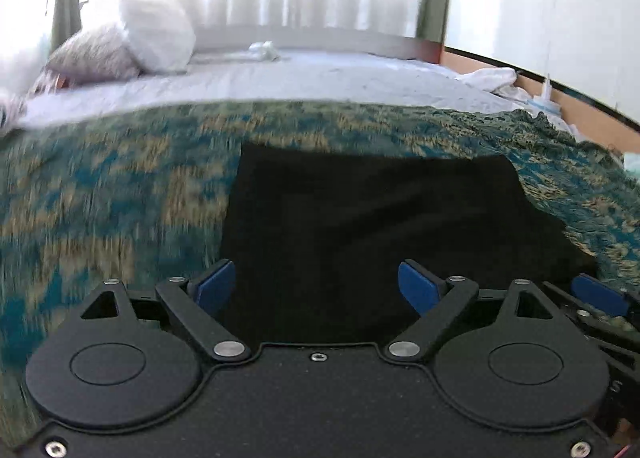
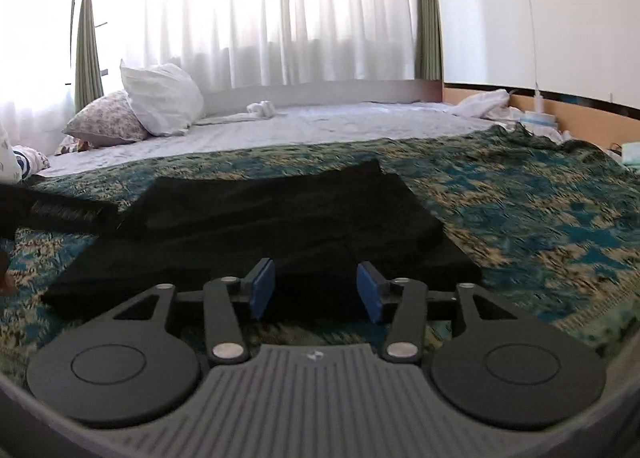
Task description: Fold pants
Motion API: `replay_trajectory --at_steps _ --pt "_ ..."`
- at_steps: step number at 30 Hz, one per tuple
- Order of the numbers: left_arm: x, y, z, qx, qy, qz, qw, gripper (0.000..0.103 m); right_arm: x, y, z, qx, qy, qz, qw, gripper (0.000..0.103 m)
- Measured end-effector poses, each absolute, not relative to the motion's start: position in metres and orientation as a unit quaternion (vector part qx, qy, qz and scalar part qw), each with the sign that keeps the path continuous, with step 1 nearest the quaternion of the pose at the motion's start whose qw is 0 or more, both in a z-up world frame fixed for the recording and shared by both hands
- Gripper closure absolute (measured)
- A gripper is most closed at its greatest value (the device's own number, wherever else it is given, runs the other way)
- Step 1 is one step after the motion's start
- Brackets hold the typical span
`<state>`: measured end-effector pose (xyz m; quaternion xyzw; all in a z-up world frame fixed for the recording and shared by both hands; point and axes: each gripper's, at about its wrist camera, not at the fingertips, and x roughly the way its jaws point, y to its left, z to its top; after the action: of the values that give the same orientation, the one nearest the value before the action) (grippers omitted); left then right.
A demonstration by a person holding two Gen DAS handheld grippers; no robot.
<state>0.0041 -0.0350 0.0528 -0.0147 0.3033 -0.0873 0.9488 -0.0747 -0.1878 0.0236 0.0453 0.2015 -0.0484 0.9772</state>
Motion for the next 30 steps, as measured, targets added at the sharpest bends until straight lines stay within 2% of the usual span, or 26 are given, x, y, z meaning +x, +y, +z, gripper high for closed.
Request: replay_trajectory --at_steps 4,11,19,27,30 --pt "-0.025 -0.036 0.043 -0.048 0.316 -0.084 0.944 0.007 -0.087 -0.185 0.016 0.031 0.212 -0.046 0.976 0.03" --pt "-0.045 -0.038 0.033 -0.044 0.332 -0.062 0.94 0.006 -0.093 -0.186 0.008 0.026 0.229 -0.043 0.972 0.023" --pt "-0.049 -0.046 0.027 -0.022 0.337 -0.051 0.94 0.0 -0.092 -0.185 0.006 0.002 0.234 -0.04 0.971 0.012" --pt "-0.044 -0.054 0.02 0.015 0.338 -0.032 0.94 0.0 -0.082 -0.189 0.004 -0.014 0.252 -0.038 0.967 0.001" --pt "-0.042 -0.053 0.02 0.012 0.339 -0.031 0.94 0.0 -0.077 -0.192 0.002 -0.018 0.262 -0.033 0.964 0.0"
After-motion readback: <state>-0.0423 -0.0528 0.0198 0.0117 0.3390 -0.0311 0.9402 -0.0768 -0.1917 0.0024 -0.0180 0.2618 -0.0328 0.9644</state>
